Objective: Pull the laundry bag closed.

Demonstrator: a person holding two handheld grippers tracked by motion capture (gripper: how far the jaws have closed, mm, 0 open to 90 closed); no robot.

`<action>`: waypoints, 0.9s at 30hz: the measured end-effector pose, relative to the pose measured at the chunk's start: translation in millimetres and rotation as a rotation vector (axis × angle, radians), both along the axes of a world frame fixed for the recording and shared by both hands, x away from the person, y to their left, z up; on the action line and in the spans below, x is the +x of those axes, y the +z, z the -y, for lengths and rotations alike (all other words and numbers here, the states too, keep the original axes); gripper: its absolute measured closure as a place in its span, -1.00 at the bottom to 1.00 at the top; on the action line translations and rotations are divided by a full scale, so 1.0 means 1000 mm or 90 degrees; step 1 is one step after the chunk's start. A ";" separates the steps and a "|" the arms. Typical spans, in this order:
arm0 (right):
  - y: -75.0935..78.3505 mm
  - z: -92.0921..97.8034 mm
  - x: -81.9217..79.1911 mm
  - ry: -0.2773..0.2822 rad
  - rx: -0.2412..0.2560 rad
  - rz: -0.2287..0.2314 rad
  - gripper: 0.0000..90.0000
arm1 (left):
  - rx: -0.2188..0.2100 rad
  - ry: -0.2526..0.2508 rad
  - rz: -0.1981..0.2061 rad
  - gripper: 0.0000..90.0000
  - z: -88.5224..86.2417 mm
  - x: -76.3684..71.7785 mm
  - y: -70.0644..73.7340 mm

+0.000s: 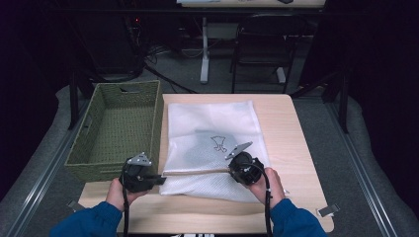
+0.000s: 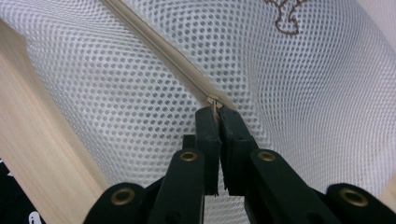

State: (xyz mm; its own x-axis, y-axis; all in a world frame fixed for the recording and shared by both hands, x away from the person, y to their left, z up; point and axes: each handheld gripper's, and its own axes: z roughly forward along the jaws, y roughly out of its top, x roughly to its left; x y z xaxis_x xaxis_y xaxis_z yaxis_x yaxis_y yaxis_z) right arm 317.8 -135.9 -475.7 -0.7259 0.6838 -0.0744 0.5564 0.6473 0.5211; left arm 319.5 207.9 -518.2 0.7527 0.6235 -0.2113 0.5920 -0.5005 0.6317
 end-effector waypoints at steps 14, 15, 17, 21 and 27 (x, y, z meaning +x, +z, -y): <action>-0.003 0.016 0.000 -0.018 -0.027 0.000 0.95 | 0.000 -0.001 0.001 0.88 -0.003 0.001 0.000; -0.004 0.017 -0.001 -0.021 -0.023 -0.004 0.95 | -0.001 -0.001 0.002 0.88 -0.002 0.001 0.000; -0.004 0.017 -0.001 -0.018 -0.027 -0.002 0.95 | 0.000 0.000 0.003 0.88 -0.002 0.000 0.001; -0.004 0.018 -0.001 -0.017 -0.027 -0.004 0.95 | 0.001 0.001 0.004 0.88 -0.002 0.000 0.001; -0.006 0.020 -0.002 -0.021 -0.034 -0.006 0.95 | -0.001 0.000 0.003 0.88 -0.002 0.000 0.001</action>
